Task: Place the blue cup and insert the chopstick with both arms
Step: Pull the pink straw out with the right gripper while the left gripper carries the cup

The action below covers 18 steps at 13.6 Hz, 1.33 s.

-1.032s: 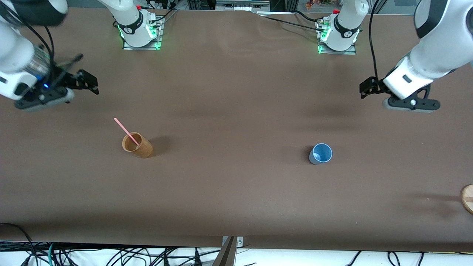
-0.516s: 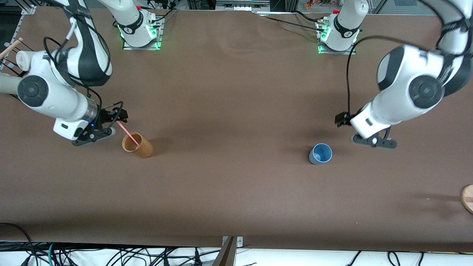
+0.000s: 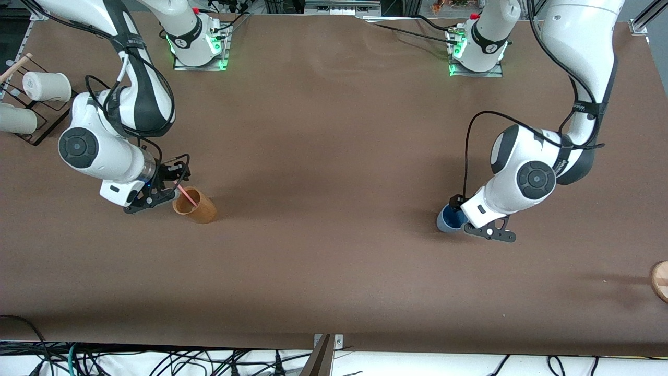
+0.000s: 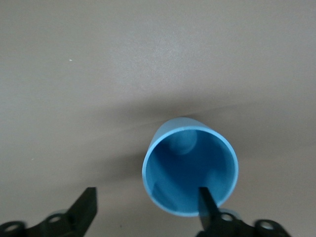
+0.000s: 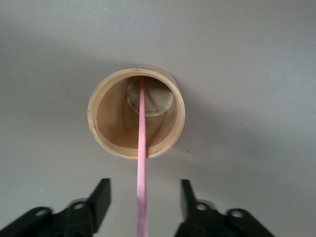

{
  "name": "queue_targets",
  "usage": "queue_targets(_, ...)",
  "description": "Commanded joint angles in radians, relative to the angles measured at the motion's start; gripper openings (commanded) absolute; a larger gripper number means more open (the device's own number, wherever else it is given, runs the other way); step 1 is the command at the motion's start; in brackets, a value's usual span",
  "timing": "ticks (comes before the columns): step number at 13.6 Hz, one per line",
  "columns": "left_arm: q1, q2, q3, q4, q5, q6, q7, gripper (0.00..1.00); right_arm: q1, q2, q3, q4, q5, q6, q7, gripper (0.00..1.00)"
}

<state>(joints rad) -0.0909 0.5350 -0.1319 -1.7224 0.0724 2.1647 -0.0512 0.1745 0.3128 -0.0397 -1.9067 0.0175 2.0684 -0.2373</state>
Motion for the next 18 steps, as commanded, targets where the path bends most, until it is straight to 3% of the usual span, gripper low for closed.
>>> queue_targets(1, 0.005, 0.037, -0.001, 0.023, 0.017, 0.039, 0.019, 0.24, -0.004, -0.026, 0.008, -0.031, -0.013, 0.009, -0.002, 0.27)
queue_targets(2, 0.008, 0.057, -0.002, 0.023, 0.015, 0.047, 0.019, 0.09, -0.004, -0.027, 0.008, -0.032, -0.013, 0.006, -0.003, 0.14)
queue_targets(3, 0.007, 0.062, -0.002, 0.023, 0.014, 0.047, 0.019, 0.02, -0.004, -0.027, 0.008, -0.031, -0.013, 0.006, -0.004, 0.02)
queue_targets(4, 0.004, 0.062, -0.002, 0.023, 0.006, 0.046, 0.016, 0.01, -0.004, -0.027, 0.008, -0.031, -0.013, 0.006, -0.004, 0.0)
queue_targets(7, -0.003, 0.049, -0.014, 0.026, 0.003, 0.034, 0.005, 0.0, -0.004, -0.032, 0.008, -0.009, -0.011, -0.001, 0.001, 0.0)
queue_targets(10, -0.001, 0.013, -0.145, 0.049, 0.001, -0.026, -0.128, 0.0, -0.004, -0.061, 0.027, 0.066, -0.011, -0.129, 0.004, 0.0)
queue_targets(14, -0.039, 0.025, -0.334, 0.046, 0.006, -0.057, -0.5, 0.0, -0.004, -0.13, 0.04, 0.176, -0.008, -0.351, 0.004, 0.0)
queue_targets(17, -0.179, 0.048, -0.33, 0.049, 0.017, -0.042, -0.68, 0.0, -0.004, -0.178, 0.06, 0.257, -0.011, -0.517, 0.007, 0.0)
queue_targets(18, -0.188, 0.051, -0.33, 0.047, 0.018, -0.037, -0.688, 0.11, -0.004, -0.184, 0.07, 0.294, -0.014, -0.568, 0.009, 0.0)
